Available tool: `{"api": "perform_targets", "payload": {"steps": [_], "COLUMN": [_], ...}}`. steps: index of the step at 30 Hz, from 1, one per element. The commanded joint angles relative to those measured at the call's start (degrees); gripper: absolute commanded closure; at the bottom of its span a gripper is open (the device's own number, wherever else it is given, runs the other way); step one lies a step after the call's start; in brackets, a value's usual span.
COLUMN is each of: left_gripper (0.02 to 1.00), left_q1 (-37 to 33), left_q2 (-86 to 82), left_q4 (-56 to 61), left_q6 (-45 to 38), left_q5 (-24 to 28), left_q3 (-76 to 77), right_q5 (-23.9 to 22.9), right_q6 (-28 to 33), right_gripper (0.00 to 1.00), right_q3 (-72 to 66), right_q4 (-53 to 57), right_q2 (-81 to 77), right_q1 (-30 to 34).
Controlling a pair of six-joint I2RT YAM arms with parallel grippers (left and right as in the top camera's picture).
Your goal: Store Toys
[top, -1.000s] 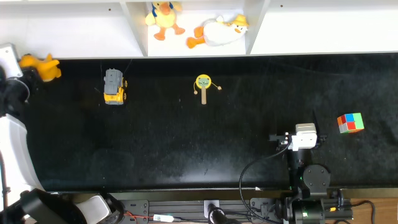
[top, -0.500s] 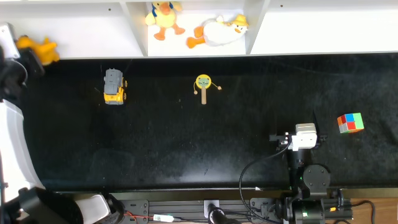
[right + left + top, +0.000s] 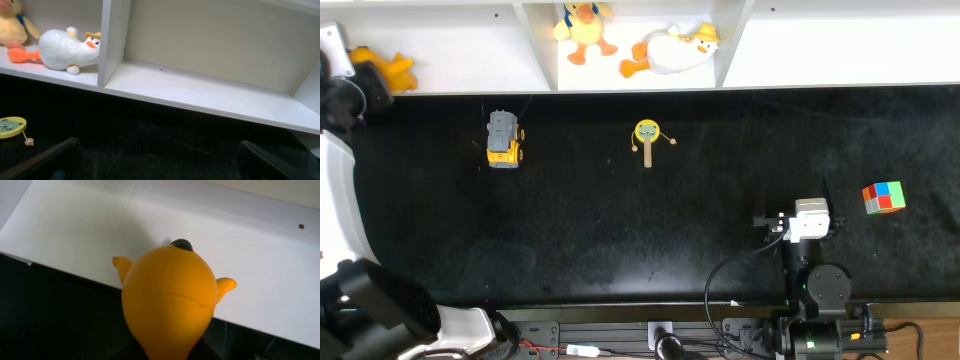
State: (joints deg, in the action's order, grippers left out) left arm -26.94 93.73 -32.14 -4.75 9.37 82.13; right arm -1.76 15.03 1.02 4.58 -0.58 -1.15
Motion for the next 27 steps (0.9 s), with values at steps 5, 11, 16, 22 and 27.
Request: {"api": "perform_targets", "payload": {"steps": [5, 11, 16, 22, 27], "left_gripper": [0.91, 0.91, 0.882, 0.875, 0.875], "left_q1": [0.72, 1.14, 1.95, 2.38, 2.38], "left_q2": [2.21, 4.59, 5.11, 5.53, 6.1], "left_q4": [2.47, 3.52, 5.2, 5.95, 7.21], "left_q6": [0.81, 1.86, 1.86, 2.12, 2.12], "left_q5": [-0.46, -0.46, -0.46, -0.46, -0.44], "left_q3": [1.97, 1.97, 1.97, 1.97, 1.97], "right_q5": [-0.15, -0.15, -0.15, -0.15, -0.15], "right_q6": [0.0, 0.0, 0.0, 0.0, 0.0], "right_gripper": [0.005, 0.007, 0.007, 0.007, 0.005], "right_q3": [-0.76, -0.76, -0.76, -0.76, -0.76], "right_q4": [-0.26, -0.28, -0.28, -0.28, -0.28], "right_q2": [0.33, 0.33, 0.33, 0.33, 0.31], "right_q1": [0.15, 0.15, 0.15, 0.15, 0.15]}}
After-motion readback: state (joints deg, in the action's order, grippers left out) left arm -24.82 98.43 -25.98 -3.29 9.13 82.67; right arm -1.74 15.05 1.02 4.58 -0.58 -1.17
